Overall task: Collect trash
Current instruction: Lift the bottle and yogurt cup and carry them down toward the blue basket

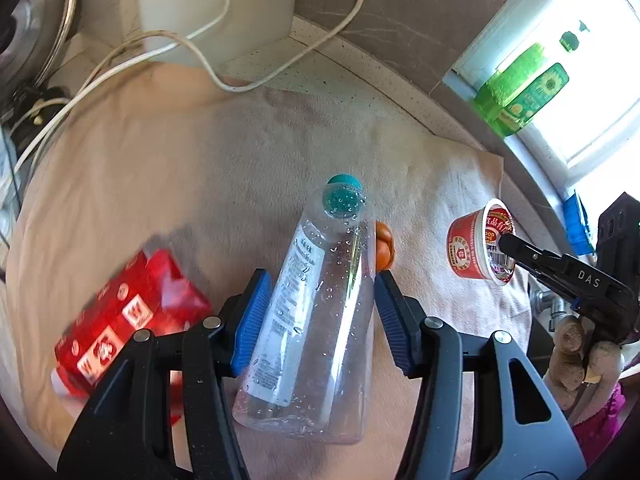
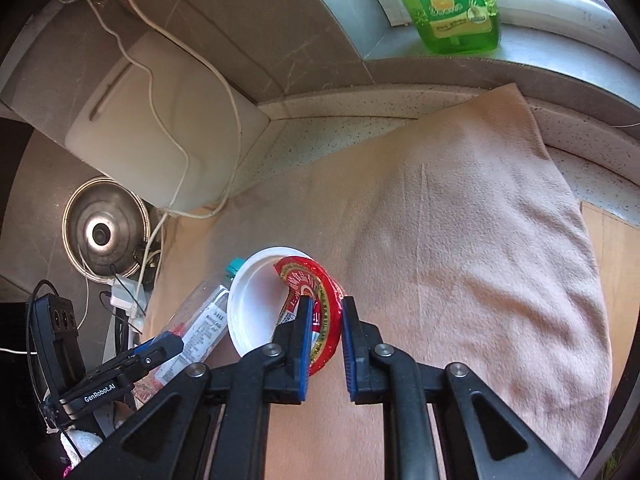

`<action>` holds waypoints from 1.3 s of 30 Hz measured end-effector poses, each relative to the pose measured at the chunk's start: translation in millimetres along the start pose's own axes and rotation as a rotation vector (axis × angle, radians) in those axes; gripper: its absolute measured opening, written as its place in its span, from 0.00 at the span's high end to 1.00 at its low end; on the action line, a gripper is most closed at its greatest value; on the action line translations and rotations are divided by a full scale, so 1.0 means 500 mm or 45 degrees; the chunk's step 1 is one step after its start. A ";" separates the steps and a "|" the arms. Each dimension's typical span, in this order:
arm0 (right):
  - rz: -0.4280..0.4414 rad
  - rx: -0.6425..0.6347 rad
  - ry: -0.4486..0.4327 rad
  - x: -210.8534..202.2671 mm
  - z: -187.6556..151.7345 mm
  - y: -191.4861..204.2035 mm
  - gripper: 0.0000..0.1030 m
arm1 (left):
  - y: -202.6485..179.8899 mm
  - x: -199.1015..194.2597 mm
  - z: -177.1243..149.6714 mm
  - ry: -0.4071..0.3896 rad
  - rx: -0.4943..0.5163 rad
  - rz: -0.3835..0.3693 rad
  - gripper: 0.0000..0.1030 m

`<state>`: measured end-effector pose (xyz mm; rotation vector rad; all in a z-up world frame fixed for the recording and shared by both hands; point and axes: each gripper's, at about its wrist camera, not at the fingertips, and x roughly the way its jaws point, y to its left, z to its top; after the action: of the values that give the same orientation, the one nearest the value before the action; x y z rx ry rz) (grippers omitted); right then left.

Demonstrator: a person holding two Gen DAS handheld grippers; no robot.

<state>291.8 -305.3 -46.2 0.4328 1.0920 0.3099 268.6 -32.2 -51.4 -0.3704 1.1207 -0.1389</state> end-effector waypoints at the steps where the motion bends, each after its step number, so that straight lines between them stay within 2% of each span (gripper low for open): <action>1: 0.000 -0.005 -0.006 -0.004 -0.002 0.002 0.89 | 0.002 -0.005 -0.005 -0.003 -0.005 -0.013 0.47; 6: 0.011 -0.019 -0.026 -0.023 -0.017 0.011 0.89 | 0.008 -0.044 -0.028 -0.041 -0.015 -0.039 0.47; 10: 0.029 -0.029 -0.030 -0.033 -0.031 0.021 0.89 | 0.012 -0.077 -0.048 -0.076 0.003 -0.023 0.47; 19: 0.075 -0.052 -0.041 -0.069 -0.092 0.058 0.89 | 0.041 -0.149 -0.118 -0.124 0.004 -0.041 0.47; 27: 0.098 -0.071 -0.040 -0.096 -0.169 0.101 0.89 | 0.081 -0.216 -0.191 -0.149 -0.024 -0.092 0.47; 39: 0.108 -0.099 -0.020 -0.123 -0.307 0.174 0.89 | 0.159 -0.301 -0.321 -0.153 -0.019 -0.091 0.47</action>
<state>124.1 -228.3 -16.0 0.4124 1.0445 0.4216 53.3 50.5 -12.9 -0.4271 0.9908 -0.1689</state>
